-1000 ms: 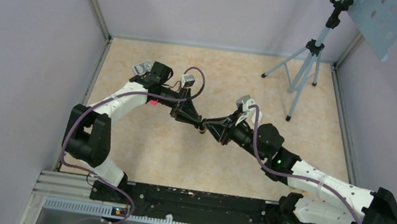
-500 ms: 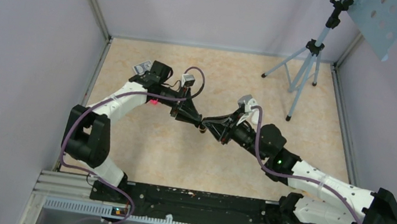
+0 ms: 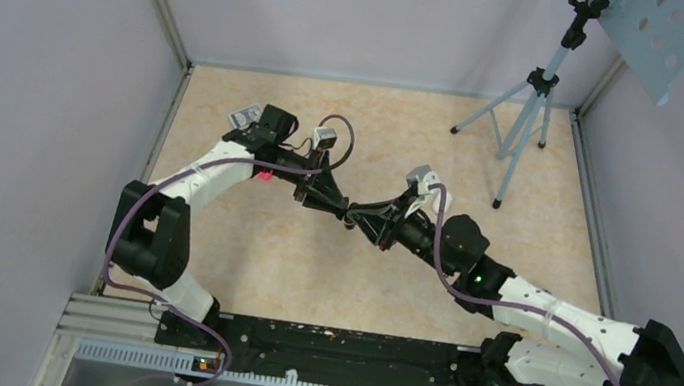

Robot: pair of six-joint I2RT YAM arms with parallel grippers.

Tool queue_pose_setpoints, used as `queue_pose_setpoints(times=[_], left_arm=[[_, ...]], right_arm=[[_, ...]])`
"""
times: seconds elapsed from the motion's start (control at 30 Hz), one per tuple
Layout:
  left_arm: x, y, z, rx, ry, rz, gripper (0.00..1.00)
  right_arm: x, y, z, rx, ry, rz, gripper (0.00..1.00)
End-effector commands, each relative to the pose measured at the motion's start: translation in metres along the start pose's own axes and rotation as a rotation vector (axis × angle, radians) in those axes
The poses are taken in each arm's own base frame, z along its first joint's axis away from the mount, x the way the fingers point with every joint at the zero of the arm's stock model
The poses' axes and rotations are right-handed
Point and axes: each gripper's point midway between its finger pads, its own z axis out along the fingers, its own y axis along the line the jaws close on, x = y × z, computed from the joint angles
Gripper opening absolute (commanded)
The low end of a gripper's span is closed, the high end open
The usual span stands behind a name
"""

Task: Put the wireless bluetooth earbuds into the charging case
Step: Insert the left earbud into the left side groove of the charging case.

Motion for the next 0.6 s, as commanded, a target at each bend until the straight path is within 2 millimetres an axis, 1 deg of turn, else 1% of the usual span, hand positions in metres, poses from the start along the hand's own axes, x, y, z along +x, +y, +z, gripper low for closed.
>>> queue_pose_setpoints(times=[0.0,0.57], left_arm=[[0.01,-0.019,-0.004,0.048,0.013,0.097,0.0],[0.014,-0.024,-0.006,0.061,0.02,0.106,0.0]], right_arm=[[-0.011,0.004,0.003,-0.024,-0.045,-0.001,0.04],[0.003,-0.005,0.003,0.003,-0.026,-0.003,0.02]])
